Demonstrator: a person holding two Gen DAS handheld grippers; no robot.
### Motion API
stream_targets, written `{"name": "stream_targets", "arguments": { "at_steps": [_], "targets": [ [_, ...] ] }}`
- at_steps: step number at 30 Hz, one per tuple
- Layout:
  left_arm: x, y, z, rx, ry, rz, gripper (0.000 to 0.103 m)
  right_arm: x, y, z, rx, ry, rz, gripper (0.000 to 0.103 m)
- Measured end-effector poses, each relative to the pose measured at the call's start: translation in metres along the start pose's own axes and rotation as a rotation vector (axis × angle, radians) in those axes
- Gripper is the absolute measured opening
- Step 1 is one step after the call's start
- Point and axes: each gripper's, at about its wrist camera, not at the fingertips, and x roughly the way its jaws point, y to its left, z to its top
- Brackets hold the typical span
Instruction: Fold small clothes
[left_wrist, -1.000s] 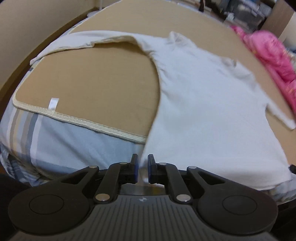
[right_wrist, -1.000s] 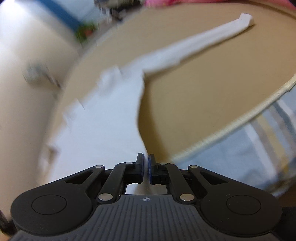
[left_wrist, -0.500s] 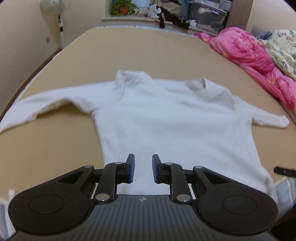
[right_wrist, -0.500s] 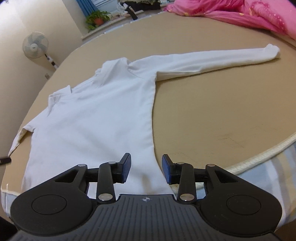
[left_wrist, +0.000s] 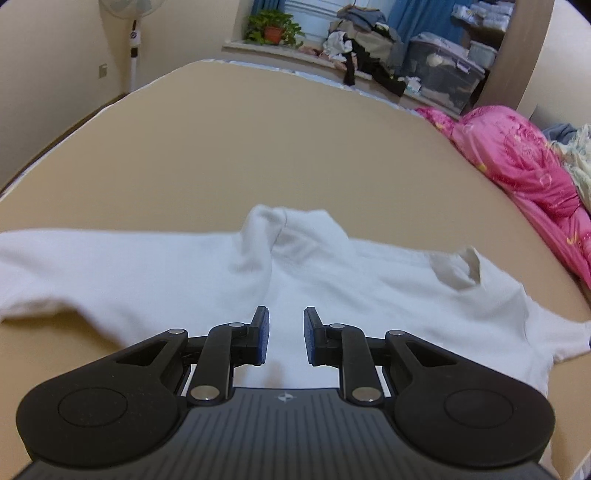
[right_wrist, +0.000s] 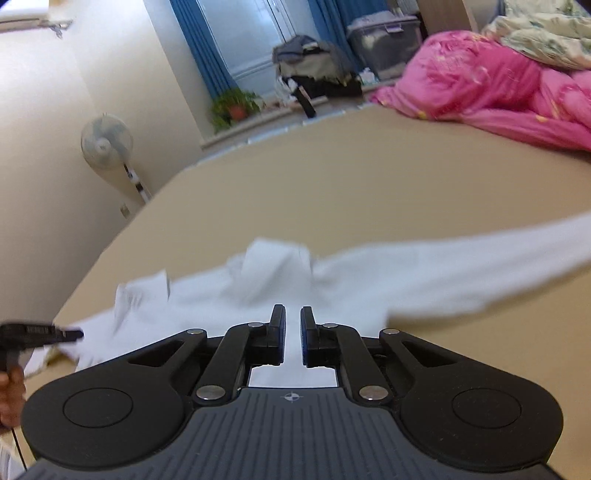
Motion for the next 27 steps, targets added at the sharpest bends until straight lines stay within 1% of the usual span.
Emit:
{"name": "stream_targets", "arguments": {
  "at_steps": [1,3,4,5,6,8,9,10,11,12,15,16,18,19,20,21,22,23,24,25,26,27],
  "targets": [
    [0.01,0.001,0.004,0.01,-0.012,0.002,0.022,0.013,-0.003,0.008,0.002,-0.009,0.004,0.009],
    [0.028,0.007,0.01,0.005,-0.031,0.001,0.022,0.043,-0.008,0.023,0.004,-0.014,0.014,0.015],
    [0.036,0.01,0.014,-0.012,-0.031,-0.003,0.022,0.06,-0.01,0.03,0.008,-0.012,0.021,0.024],
    [0.045,0.015,0.02,-0.036,-0.035,-0.012,0.023,0.077,-0.012,0.037,0.014,-0.007,0.028,0.03],
    [0.05,0.017,0.024,-0.052,-0.046,-0.019,0.025,0.091,-0.015,0.044,0.021,-0.001,0.035,0.031],
    [0.061,0.02,0.034,-0.062,-0.088,-0.019,0.042,0.119,-0.02,0.055,0.042,0.012,0.049,0.041],
    [0.067,0.021,0.039,-0.056,-0.104,-0.01,0.046,0.134,-0.023,0.06,0.062,0.022,0.055,0.044],
    [0.074,0.022,0.043,-0.044,-0.111,0.005,0.053,0.149,-0.027,0.064,0.091,0.035,0.065,0.05],
    [0.081,0.022,0.047,-0.032,-0.113,0.017,0.056,0.164,-0.032,0.067,0.121,0.053,0.081,0.051],
    [0.088,0.024,0.05,-0.027,-0.113,0.022,0.057,0.179,-0.036,0.068,0.146,0.083,0.097,0.051],
    [0.111,0.03,0.057,-0.035,-0.09,0.002,0.056,0.213,-0.042,0.065,0.172,0.179,0.143,0.051],
    [0.119,0.031,0.058,-0.029,-0.078,-0.008,0.055,0.223,-0.043,0.064,0.168,0.208,0.154,0.051],
    [0.133,0.032,0.058,-0.003,-0.04,-0.031,0.032,0.236,-0.041,0.062,0.14,0.244,0.177,0.049],
    [0.139,0.032,0.058,0.009,-0.013,-0.035,0.012,0.24,-0.039,0.063,0.119,0.253,0.19,0.039],
    [0.142,0.033,0.059,0.014,-0.012,-0.023,0.009,0.241,-0.036,0.063,0.087,0.254,0.207,0.024],
    [0.142,0.036,0.06,0.011,-0.023,-0.03,0.007,0.241,-0.032,0.064,0.049,0.253,0.23,0.021],
    [0.14,0.038,0.062,0.003,-0.048,-0.031,0.004,0.24,-0.028,0.067,0.009,0.243,0.248,0.017],
    [0.135,0.04,0.065,-0.009,-0.083,-0.025,0.004,0.236,-0.026,0.07,-0.024,0.205,0.247,0.015],
    [0.13,0.041,0.068,-0.021,-0.119,-0.029,0.004,0.23,-0.025,0.076,-0.037,0.137,0.233,0.014],
    [0.126,0.04,0.069,-0.024,-0.152,-0.031,0.005,0.219,-0.026,0.081,-0.022,0.038,0.213,0.014],
    [0.125,0.037,0.069,-0.013,-0.17,-0.016,0.007,0.207,-0.027,0.084,0.005,-0.073,0.205,0.015],
    [0.127,0.034,0.069,0.003,-0.172,0.028,0.009,0.199,-0.023,0.084,-0.002,-0.156,0.176,0.016]
  ]
}}
